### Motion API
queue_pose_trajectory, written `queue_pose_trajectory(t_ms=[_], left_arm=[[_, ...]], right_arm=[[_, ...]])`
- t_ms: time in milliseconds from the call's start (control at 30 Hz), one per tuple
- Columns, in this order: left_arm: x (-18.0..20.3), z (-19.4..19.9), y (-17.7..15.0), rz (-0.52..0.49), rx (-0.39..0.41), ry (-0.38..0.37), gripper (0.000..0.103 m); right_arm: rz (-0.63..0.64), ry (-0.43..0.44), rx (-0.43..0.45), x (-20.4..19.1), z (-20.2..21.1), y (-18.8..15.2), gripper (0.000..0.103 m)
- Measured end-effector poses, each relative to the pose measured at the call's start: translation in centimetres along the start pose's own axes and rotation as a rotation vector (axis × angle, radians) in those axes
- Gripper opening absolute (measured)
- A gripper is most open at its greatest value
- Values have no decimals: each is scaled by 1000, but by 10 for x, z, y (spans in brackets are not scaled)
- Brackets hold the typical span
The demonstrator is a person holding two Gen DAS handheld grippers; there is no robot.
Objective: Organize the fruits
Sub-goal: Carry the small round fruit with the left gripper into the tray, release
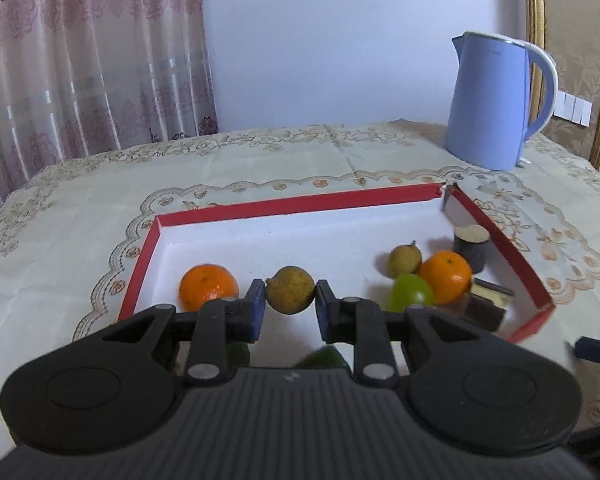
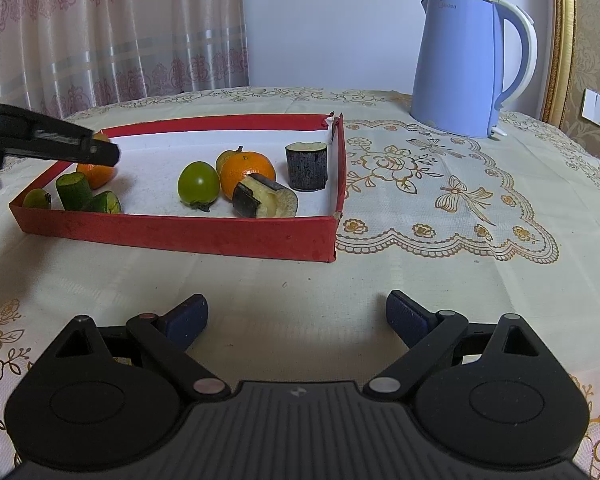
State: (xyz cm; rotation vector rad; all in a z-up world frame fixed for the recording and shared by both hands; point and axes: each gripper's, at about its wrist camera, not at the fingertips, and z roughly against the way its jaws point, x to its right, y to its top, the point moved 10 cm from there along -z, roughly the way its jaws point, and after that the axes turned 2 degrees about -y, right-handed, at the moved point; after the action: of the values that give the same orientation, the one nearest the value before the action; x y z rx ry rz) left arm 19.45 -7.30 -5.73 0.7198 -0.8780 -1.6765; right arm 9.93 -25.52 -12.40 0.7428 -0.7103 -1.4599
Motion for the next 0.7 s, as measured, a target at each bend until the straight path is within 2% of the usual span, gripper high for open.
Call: queue_pose_trajectory(t_ms=[233, 467, 533, 567, 600, 633, 667, 700], left_arm=[[3, -28, -2, 1, -21, -10, 24], [-3, -49, -14, 23, -96, -4, 24], [-4, -50, -15, 14, -90, 2, 25], [-3, -49, -15, 6, -87, 5, 29], [-2, -49, -15, -4, -86, 1, 41], [0, -48, -15, -12, -82, -4, 49], [1, -44, -15, -21, -70, -1, 66], [2, -41, -14, -24, -57, 2, 76]], right_arm=[[1, -1, 0, 0, 0, 0, 97], [1, -1, 0, 0, 0, 0, 97], [1, -1, 0, 0, 0, 0, 97], [1, -1, 0, 0, 0, 0, 97], [1, -1, 0, 0, 0, 0, 97], [1, -1, 0, 0, 0, 0, 97], [1, -1, 0, 0, 0, 0, 97], [1, -1, 0, 0, 0, 0, 97]])
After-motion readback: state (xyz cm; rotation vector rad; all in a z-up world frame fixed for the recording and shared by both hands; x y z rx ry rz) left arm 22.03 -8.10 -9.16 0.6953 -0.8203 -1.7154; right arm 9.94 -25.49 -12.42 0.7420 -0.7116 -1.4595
